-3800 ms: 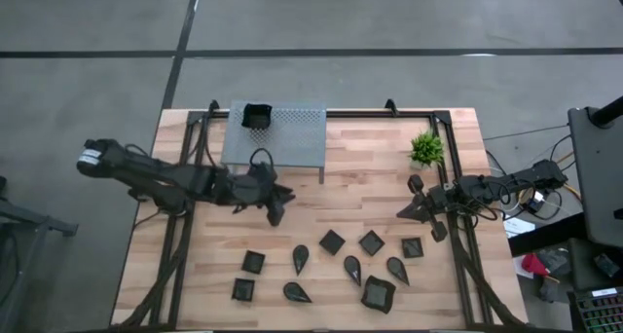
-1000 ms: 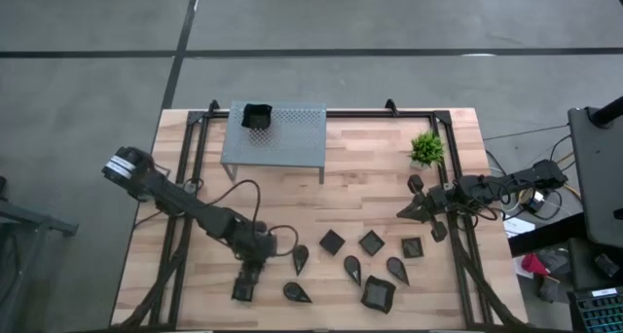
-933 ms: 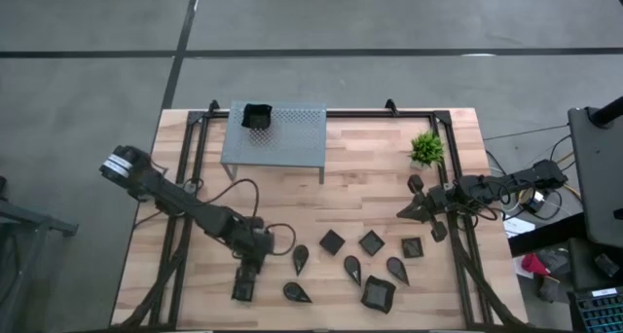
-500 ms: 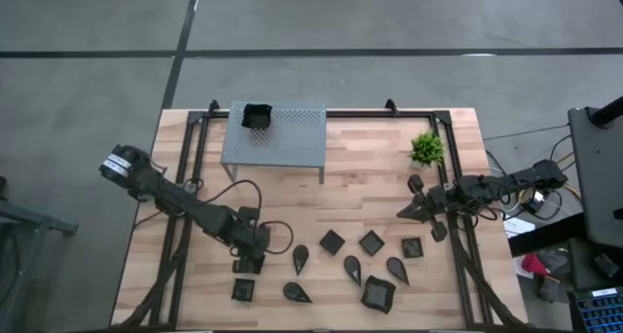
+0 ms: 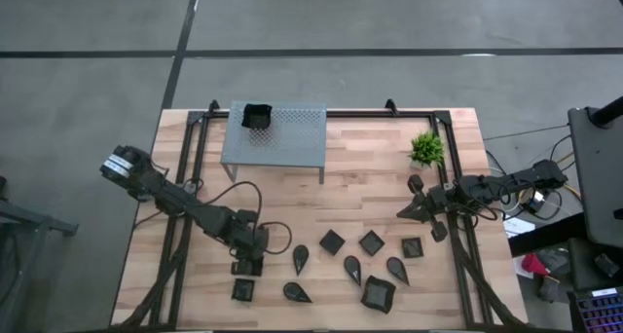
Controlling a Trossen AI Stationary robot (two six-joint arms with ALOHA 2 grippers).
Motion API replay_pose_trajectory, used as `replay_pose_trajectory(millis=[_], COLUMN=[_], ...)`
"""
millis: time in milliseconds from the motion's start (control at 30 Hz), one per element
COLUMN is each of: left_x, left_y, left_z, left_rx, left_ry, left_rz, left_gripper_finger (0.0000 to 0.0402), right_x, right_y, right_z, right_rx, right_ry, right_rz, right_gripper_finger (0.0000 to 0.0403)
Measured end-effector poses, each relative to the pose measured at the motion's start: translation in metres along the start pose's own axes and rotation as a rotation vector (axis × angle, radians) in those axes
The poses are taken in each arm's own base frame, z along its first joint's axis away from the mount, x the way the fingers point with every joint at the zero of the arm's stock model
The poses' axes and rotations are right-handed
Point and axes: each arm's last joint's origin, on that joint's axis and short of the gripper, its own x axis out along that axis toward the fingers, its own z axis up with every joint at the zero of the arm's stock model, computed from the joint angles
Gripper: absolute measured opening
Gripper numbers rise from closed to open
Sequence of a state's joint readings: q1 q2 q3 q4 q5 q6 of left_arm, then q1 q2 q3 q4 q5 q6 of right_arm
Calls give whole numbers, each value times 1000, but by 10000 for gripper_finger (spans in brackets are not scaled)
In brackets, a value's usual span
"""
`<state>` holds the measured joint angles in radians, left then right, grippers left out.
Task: Pick & Place Mini shaped plates
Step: Put the black square plate on the shelf
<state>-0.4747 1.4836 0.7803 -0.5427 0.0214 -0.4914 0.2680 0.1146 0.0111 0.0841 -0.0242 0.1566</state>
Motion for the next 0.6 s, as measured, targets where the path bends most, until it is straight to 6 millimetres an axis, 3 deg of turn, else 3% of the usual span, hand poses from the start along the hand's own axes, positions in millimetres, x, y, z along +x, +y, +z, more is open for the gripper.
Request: replay_pose_trajectory(millis=[600], left_x=[1], left_y=[-5], left_z=[1], left_rx=[-49], left_ry=[37], left_rz=[-126], left_gripper_finger=[94], right_x=[0], right_y=[0], right_z=[0], right_rx=[0], right_ry=[0], right_rz=[0], right_gripper_finger=[8])
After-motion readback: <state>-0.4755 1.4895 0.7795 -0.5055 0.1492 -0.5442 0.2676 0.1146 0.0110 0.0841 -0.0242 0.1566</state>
